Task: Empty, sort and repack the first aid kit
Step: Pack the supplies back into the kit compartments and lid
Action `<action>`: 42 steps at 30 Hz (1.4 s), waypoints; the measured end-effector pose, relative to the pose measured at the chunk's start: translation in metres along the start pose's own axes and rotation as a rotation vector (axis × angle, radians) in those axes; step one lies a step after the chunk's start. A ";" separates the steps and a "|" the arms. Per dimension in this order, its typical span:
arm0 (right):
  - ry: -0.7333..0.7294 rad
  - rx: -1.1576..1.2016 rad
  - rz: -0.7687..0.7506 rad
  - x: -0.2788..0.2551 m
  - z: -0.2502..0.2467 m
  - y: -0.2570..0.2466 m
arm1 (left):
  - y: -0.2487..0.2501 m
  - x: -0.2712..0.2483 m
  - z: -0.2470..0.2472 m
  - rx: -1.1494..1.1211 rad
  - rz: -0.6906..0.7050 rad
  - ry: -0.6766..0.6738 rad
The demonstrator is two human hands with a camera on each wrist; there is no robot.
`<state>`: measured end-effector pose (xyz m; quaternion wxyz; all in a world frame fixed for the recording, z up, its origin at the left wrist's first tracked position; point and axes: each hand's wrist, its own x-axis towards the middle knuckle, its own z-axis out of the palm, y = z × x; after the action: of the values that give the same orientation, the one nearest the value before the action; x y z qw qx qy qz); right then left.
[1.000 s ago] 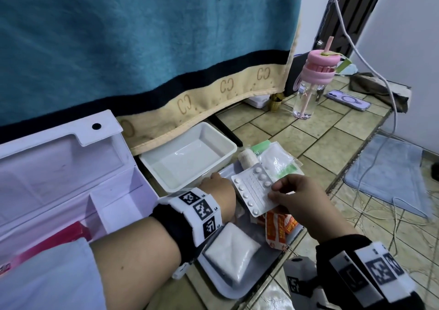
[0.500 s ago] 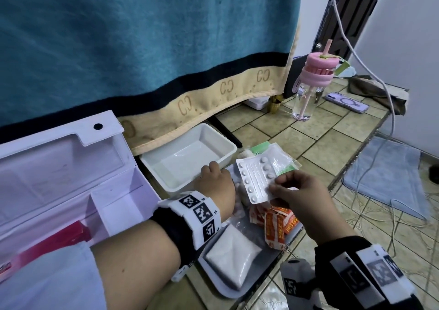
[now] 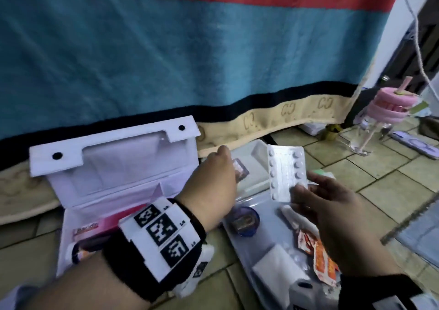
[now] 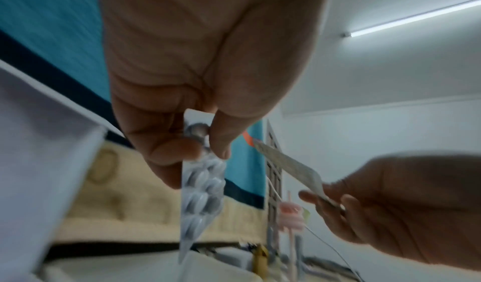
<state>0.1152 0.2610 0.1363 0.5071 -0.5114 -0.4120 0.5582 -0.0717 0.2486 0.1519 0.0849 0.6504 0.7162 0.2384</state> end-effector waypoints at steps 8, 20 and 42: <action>-0.317 -0.336 -0.240 -0.022 0.110 0.002 | -0.107 -0.067 -0.082 -0.085 -0.295 0.323; -0.770 -1.434 -0.932 -0.033 0.248 0.019 | -0.180 -0.142 -0.110 -0.037 -0.513 0.487; -1.091 -1.274 -0.683 -0.023 0.282 0.018 | -0.189 -0.139 -0.099 -0.070 -0.474 0.415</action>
<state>-0.1673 0.2520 0.1606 0.0005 -0.2097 -0.9553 0.2085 -0.2633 0.0834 0.1272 0.0126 0.3996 0.8411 0.3643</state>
